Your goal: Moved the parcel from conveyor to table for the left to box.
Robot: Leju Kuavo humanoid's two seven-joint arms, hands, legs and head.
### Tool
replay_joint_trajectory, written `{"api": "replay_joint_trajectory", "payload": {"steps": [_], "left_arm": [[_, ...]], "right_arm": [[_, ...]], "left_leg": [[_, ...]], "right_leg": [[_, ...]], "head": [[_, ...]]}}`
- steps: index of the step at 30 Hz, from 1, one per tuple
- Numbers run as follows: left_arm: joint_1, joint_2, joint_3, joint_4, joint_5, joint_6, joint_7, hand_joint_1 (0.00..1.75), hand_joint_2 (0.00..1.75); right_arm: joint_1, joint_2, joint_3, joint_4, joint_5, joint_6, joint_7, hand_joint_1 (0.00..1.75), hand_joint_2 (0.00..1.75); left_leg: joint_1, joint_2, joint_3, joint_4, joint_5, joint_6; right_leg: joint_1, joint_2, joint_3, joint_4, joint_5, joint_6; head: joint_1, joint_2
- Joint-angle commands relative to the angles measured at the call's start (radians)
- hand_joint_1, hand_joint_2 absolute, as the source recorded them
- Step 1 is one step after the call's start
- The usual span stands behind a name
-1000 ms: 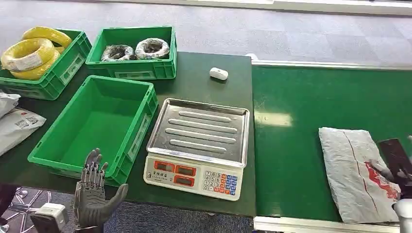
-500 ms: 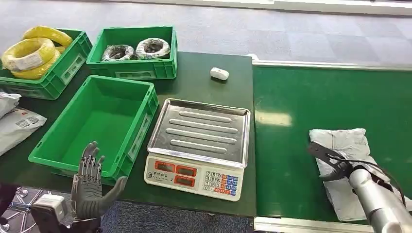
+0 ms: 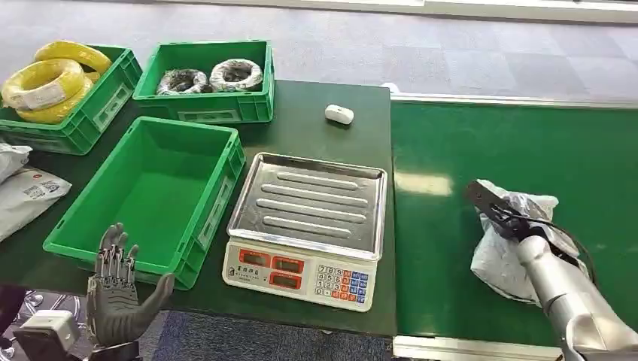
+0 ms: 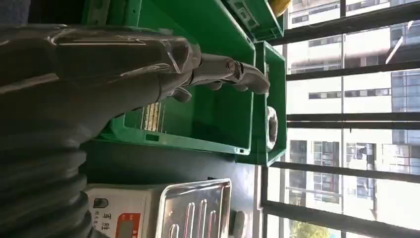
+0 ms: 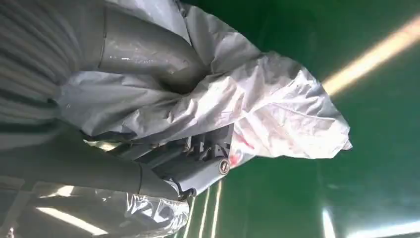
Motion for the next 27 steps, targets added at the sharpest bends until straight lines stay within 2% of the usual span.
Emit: {"api": "replay_joint_trajectory", "payload": {"steps": [1, 2, 5, 8, 9, 11, 13, 14, 15, 16, 17, 19, 20, 25, 27], "left_arm": [[0.02, -0.024, 0.037, 0.005, -0.001, 0.017, -0.015, 0.0, 1.75], [0.016, -0.023, 0.027, 0.009, -0.001, 0.03, -0.025, 0.0, 1.75], [-0.015, 0.0, -0.007, 0.034, 0.007, 0.053, -0.048, 0.0, 1.75], [-0.068, 0.034, -0.041, 0.066, 0.015, 0.065, -0.062, 0.0, 1.75], [-0.081, 0.041, -0.047, 0.075, 0.02, 0.067, -0.068, 0.0, 1.75], [-0.11, 0.057, -0.064, 0.101, 0.041, 0.065, -0.084, 0.0, 1.75], [-0.129, 0.059, -0.071, 0.121, 0.046, 0.071, -0.086, 0.0, 1.75], [-0.138, 0.067, -0.082, 0.129, 0.052, 0.077, -0.096, 0.0, 1.75], [-0.149, 0.072, -0.088, 0.138, 0.056, 0.08, -0.102, 0.0, 1.75], [-0.152, 0.073, -0.089, 0.139, 0.057, 0.081, -0.102, 0.0, 1.75], [-0.173, 0.075, -0.095, 0.148, 0.067, 0.081, -0.113, 0.0, 1.75], [-0.201, 0.069, -0.093, 0.156, 0.074, 0.086, -0.117, 0.0, 1.75], [-0.219, 0.064, -0.089, 0.16, 0.082, 0.088, -0.119, 0.0, 1.75], [-0.24, 0.06, -0.079, 0.143, 0.094, 0.093, -0.112, 0.0, 1.75], [-0.248, 0.059, -0.072, 0.132, 0.101, 0.097, -0.102, 0.0, 1.75]], "right_arm": [[0.006, 0.099, -0.136, -0.183, -0.097, -0.324, -0.197, 1.75, 1.75], [0.052, 0.112, -0.153, -0.303, -0.128, -0.429, -0.272, 1.75, 1.75], [0.16, 0.138, -0.117, -0.616, -0.148, -0.553, -0.359, 1.75, 1.75], [0.198, 0.17, -0.005, -0.832, -0.087, -0.598, -0.395, 1.75, 1.75], [0.192, 0.185, 0.035, -0.869, -0.066, -0.59, -0.397, 1.75, 1.75], [0.167, 0.221, 0.121, -0.909, 0.013, -0.573, -0.396, 1.75, 1.75], [0.153, 0.251, 0.154, -0.919, 0.053, -0.566, -0.355, 1.75, 1.75], [0.13, 0.258, 0.193, -0.904, 0.05, -0.502, -0.343, 1.75, 1.75], [0.107, 0.27, 0.213, -0.891, 0.051, -0.456, -0.331, 1.75, 1.75], [0.101, 0.277, 0.216, -0.885, 0.052, -0.453, -0.328, 1.75, 1.75], [0.061, 0.284, 0.252, -0.836, 0.05, -0.331, -0.298, 1.75, 1.75], [0.035, 0.318, 0.258, -0.784, 0.015, -0.24, -0.303, 1.75, 1.75], [0.009, 0.347, 0.265, -0.717, -0.041, -0.13, -0.312, 1.75, 1.75], [-0.014, 0.394, 0.284, -0.614, -0.045, -0.072, -0.307, 1.75, 1.75], [-0.023, 0.404, 0.31, -0.553, -0.013, -0.041, -0.258, 1.75, 1.75]], "left_leg": [[0.0, 0.003, 0.0, -0.001, 0.001, 0.0], [0.0, 0.005, 0.0, -0.001, 0.001, 0.0], [0.0, 0.005, -0.002, -0.001, 0.0, 0.0], [0.0, 0.003, -0.003, -0.001, 0.001, 0.0], [0.0, 0.005, -0.001, -0.005, 0.002, 0.0], [0.0, 0.004, -0.004, -0.001, 0.001, 0.0], [0.0, 0.006, -0.003, -0.002, 0.001, 0.0], [0.001, 0.009, -0.003, -0.003, 0.001, 0.0], [0.001, 0.007, -0.003, -0.002, 0.001, 0.0], [0.001, 0.008, -0.002, -0.004, 0.002, 0.0], [0.0, 0.006, -0.003, -0.002, 0.002, 0.0], [0.001, 0.006, -0.004, -0.001, 0.003, -0.001], [0.001, 0.004, -0.003, -0.001, 0.003, -0.001], [0.001, 0.005, -0.002, -0.002, 0.003, -0.001], [0.001, 0.004, -0.003, -0.002, 0.003, -0.001]], "right_leg": [[0.0, 0.002, -0.002, 0.0, 0.001, -0.002], [0.0, 0.003, -0.003, -0.001, 0.002, -0.003], [0.0, 0.004, -0.005, 0.0, 0.002, -0.003], [0.0, 0.001, -0.005, 0.0, 0.001, -0.002], [0.001, 0.002, -0.004, -0.002, 0.002, -0.006], [0.0, 0.003, -0.006, 0.001, 0.001, -0.002], [0.001, 0.005, -0.007, 0.002, 0.002, -0.003], [0.001, 0.007, -0.008, 0.002, 0.003, -0.004], [0.001, 0.005, -0.007, 0.002, 0.002, -0.003], [0.001, 0.006, -0.007, 0.001, 0.003, -0.004], [0.001, 0.004, -0.007, 0.002, 0.002, -0.003], [0.001, 0.004, -0.008, 0.002, 0.002, -0.003], [0.001, 0.003, -0.007, 0.003, 0.001, -0.002], [0.001, 0.004, -0.006, 0.002, 0.002, -0.003], [0.002, 0.003, -0.005, 0.001, 0.002, -0.004]], "head": [[0.0, 0.0], [0.0, 0.0], [0.0, 0.0], [0.0, 0.0], [0.0, 0.0], [0.0, 0.0], [0.0, 0.0], [0.0, 0.0], [-0.001, 0.0], [0.0, 0.0], [0.0, 0.0], [0.0, 0.0], [0.0, 0.0], [0.0, 0.0], [0.0, 0.0]]}}
